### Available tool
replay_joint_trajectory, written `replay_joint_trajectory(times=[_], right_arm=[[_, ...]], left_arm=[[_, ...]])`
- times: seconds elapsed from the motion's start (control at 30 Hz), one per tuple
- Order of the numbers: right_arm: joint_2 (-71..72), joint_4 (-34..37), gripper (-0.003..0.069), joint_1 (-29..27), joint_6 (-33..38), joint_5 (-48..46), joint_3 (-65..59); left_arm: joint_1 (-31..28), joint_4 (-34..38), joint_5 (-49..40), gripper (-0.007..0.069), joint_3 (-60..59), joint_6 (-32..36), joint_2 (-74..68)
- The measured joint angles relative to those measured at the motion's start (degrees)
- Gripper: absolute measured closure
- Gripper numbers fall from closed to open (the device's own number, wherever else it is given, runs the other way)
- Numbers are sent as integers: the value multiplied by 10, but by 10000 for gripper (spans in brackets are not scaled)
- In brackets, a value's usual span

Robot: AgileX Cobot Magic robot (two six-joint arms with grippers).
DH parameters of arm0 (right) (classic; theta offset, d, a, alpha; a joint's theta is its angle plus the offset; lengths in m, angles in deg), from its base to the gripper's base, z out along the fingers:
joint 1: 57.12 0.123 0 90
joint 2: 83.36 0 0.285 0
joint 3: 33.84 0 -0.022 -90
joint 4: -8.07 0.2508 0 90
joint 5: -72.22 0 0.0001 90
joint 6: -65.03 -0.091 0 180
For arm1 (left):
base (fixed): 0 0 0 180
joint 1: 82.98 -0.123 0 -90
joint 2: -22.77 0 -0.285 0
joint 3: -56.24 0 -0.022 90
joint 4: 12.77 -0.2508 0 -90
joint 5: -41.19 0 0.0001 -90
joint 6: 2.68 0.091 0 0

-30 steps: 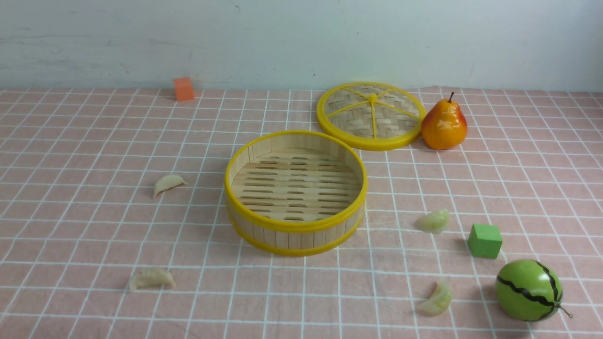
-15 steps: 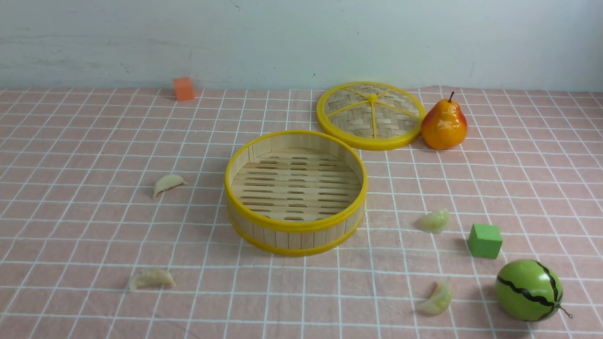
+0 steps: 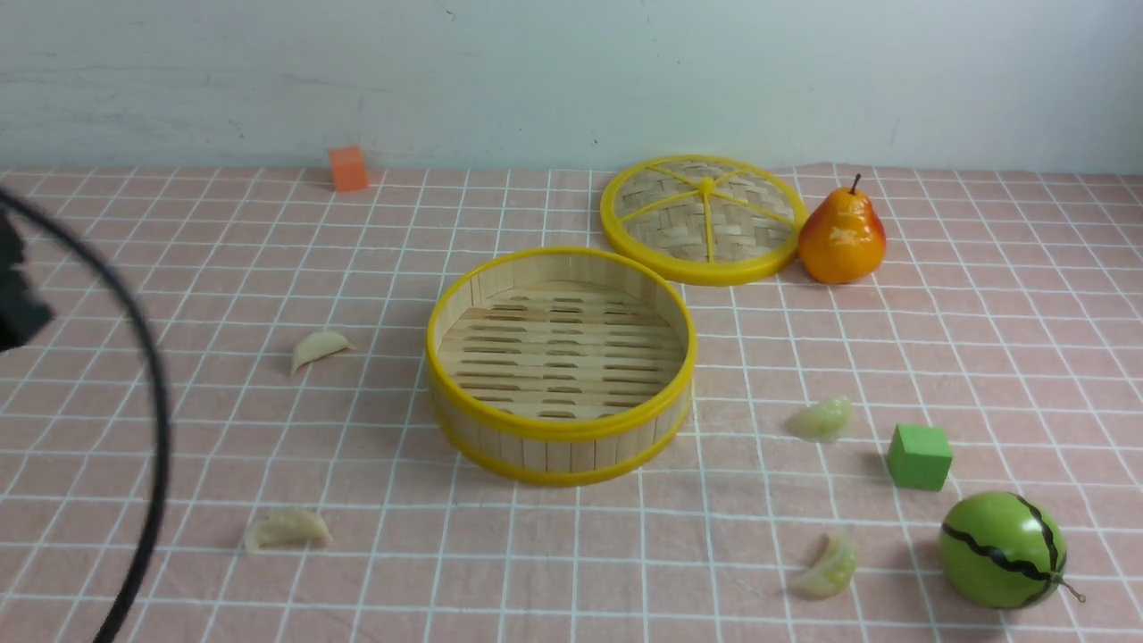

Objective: Put the dumplings into the steamer on the table with the pink tablecloth.
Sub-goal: 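Reach for and grasp a dumpling on the table with the left gripper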

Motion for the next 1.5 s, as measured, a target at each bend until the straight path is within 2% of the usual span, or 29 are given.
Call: replay_joint_trajectory(times=[0.07,0.13,0.2,0.27,0.43,0.6,0.67,0.73,0.77,0.8,0.83,0.9,1.0,1.17,1.27,1.47,1.5], right_arm=[[-56,12,666,6,11,-65,40],[-81,16,665,11,25,-100,63],[-147,24,664,30,73,-173,118],[-191,38,664,50,110,-210,154],[-273,99,662,97,205,-226,194],[-309,117,662,103,255,-235,195],[-318,118,662,103,263,-236,195],[-320,118,662,103,264,-235,196],[-320,118,662,103,264,-235,196],[-320,118,662,103,264,-235,196],[-321,118,662,103,264,-234,196],[-321,118,660,103,264,-231,196],[-322,118,659,103,264,-227,197],[-324,118,659,103,265,-222,197],[-324,118,657,103,266,-221,197],[-324,118,652,103,266,-220,197],[-324,120,651,103,266,-220,197]], left_arm=[[0,1,-87,638,61,4,-90],[0,4,-131,638,93,9,-132],[0,22,-218,638,176,32,-220],[0,36,-265,638,235,53,-285],[0,44,-354,638,415,90,-439],[0,25,-418,628,566,101,-567],[0,8,-460,575,647,118,-640],[0,-2,-503,479,731,146,-716],[0,-2,-511,458,738,148,-722],[0,-4,-527,415,764,156,-746],[0,-6,-560,321,821,166,-797],[2,-11,-597,246,871,171,-841],[7,-31,-622,190,930,180,-893],[11,-43,-643,212,948,184,-918],[11,-47,-646,302,948,184,-920],[11,-50,-648,350,948,161,-914],[11,-41,-654,417,948,158,-907]])
